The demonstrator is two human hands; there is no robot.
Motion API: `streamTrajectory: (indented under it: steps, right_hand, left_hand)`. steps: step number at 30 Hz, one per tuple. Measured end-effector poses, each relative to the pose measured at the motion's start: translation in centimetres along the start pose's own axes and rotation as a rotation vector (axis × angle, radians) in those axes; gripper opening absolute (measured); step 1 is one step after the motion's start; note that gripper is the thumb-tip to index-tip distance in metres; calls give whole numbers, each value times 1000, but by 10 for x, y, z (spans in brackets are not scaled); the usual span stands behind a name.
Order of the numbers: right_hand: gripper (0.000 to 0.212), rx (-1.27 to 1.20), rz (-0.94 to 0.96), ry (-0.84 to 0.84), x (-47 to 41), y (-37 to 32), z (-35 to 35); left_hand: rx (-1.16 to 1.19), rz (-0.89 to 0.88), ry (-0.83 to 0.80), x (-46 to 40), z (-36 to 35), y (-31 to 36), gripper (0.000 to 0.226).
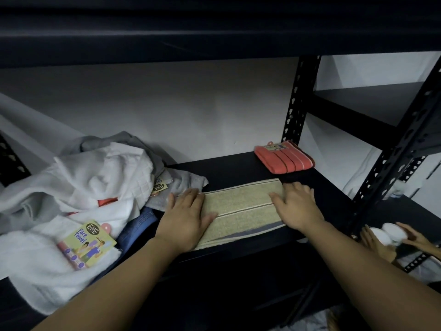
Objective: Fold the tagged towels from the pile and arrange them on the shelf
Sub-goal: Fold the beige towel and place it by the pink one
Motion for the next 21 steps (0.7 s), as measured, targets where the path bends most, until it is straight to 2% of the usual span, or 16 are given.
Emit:
streamTrajectory:
  steps: [2, 5, 10, 13, 15, 19, 21]
  right_hand:
    - [51, 79, -39, 78, 4, -1, 8]
    - [38, 112, -43, 68, 4, -6, 9]
    - [26, -48, 46, 52, 2, -9, 16]
    - [20, -220, 33, 41, 2, 2, 35]
    - [21, -333, 47, 74, 5, 7, 57]
    - [45, -509, 225, 94, 13, 2, 99]
    - [35, -511, 296, 82, 15, -2, 113]
  left_hand:
    - [-30, -78, 37, -1, 6, 8, 85]
    - [-7, -201, -3, -6, 5, 19, 83]
    - [126, -430, -95, -6, 6, 52, 58]
    - [133, -480, -157, -8, 2, 69, 54]
    - [144, -490, -182, -14, 0, 80, 55]
    - [87, -523, -208, -29, -2, 111, 64]
    - [19, -532, -210, -37, -2, 128, 66]
Point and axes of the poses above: each hand's wrist, its own x-axis away from the middle knuckle, its own z-axis out of the back of the hand, y = z × x, the point moved 10 cm from there along -x, towards the middle knuckle, and after that the axes turned 8 degrees about -y, right-handed, at the moved point
